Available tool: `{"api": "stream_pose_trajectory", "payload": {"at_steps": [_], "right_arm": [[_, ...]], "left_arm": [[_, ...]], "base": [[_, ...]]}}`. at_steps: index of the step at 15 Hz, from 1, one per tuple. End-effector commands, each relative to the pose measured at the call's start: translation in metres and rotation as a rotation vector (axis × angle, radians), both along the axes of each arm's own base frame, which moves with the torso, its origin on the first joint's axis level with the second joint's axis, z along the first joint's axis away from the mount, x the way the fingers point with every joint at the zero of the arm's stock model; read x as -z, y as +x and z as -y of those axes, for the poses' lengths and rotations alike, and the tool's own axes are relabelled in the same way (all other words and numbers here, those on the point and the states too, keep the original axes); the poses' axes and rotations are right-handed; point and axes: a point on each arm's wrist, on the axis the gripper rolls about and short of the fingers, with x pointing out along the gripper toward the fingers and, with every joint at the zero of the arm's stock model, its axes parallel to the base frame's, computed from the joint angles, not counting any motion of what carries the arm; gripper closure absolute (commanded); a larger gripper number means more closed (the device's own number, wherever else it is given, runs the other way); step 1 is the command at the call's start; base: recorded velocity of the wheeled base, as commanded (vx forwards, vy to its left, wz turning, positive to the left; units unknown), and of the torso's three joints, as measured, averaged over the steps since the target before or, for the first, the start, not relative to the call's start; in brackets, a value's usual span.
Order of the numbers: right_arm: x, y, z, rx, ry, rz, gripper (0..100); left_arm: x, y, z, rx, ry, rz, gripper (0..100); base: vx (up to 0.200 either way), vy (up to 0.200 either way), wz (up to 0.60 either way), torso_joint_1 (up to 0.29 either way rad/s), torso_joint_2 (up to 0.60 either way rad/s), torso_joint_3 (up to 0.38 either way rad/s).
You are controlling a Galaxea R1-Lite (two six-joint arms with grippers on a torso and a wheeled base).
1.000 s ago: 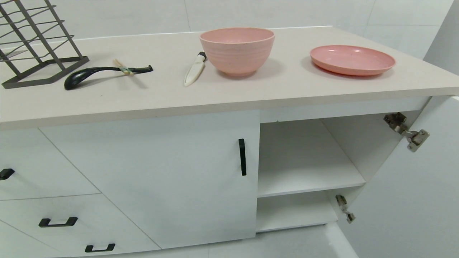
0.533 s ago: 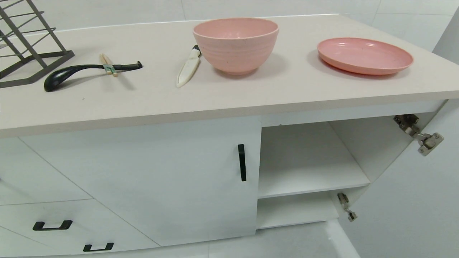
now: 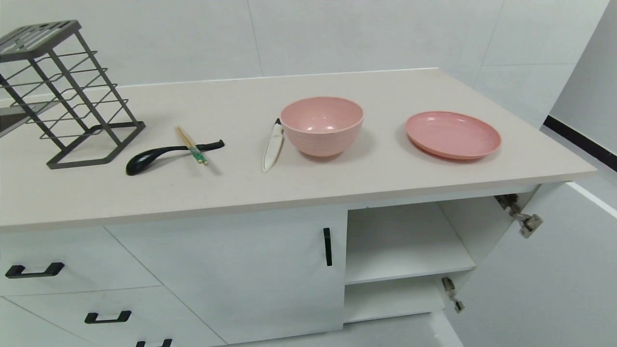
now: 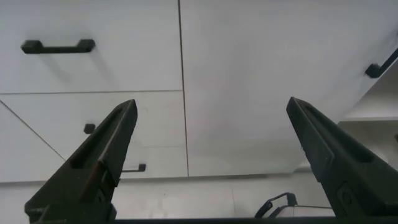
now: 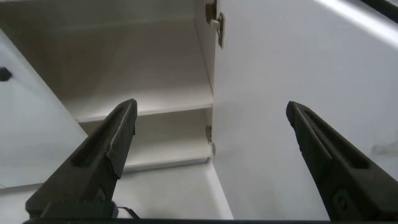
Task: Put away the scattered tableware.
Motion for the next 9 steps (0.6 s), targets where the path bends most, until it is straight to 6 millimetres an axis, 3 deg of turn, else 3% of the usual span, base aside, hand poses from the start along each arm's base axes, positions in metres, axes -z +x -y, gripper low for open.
{"api": "stream_pose_trajectory", "payload": {"at_steps": [1, 4, 9], "right_arm": [[0.0, 0.0001, 0.0, 0.0, 0.0, -0.001, 0], [0.0, 0.0001, 0.0, 0.0, 0.0, -0.001, 0], [0.0, 0.0001, 0.0, 0.0, 0.0, -0.001, 0]], "left_arm": [[-0.0001, 0.0001, 0.0, -0.001, 0.0, -0.001, 0], [-0.0001, 0.0001, 0.0, -0.001, 0.0, -0.001, 0], [-0.0001, 0.0001, 0.0, -0.001, 0.0, -0.001, 0]], "base": [[0.0, 0.0, 0.0, 0.207, -0.49, -0.227], [0.0, 0.0, 0.0, 0.092, -0.49, -0.222], [0.0, 0.0, 0.0, 0.357, -0.49, -0.238]]}}
